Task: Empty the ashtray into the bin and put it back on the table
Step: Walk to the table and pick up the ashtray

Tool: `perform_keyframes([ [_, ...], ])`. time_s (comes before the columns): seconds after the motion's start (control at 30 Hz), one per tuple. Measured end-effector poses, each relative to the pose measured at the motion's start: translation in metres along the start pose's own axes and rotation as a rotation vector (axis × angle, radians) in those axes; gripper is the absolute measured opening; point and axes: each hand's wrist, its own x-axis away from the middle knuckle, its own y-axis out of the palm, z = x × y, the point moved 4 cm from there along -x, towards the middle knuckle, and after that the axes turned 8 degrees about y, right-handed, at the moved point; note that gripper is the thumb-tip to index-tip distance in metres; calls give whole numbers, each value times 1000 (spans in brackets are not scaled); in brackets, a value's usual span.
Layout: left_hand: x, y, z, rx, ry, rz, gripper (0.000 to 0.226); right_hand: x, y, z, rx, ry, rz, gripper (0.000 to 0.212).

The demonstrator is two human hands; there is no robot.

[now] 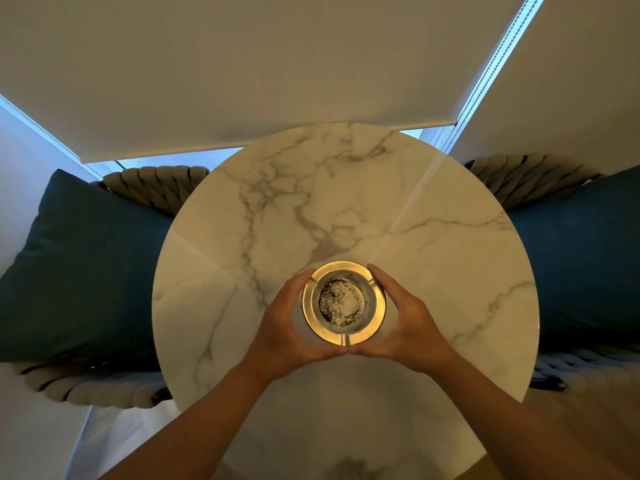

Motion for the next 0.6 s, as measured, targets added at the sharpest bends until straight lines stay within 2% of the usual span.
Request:
perform_keyframes([
  [0.33,20,-37,40,168,14,-11,114,41,2,-44,-136,-46,11,117],
  [0.6,36,-66,55,174,47,-46,112,60,18,-68,-141,-88,46,114],
])
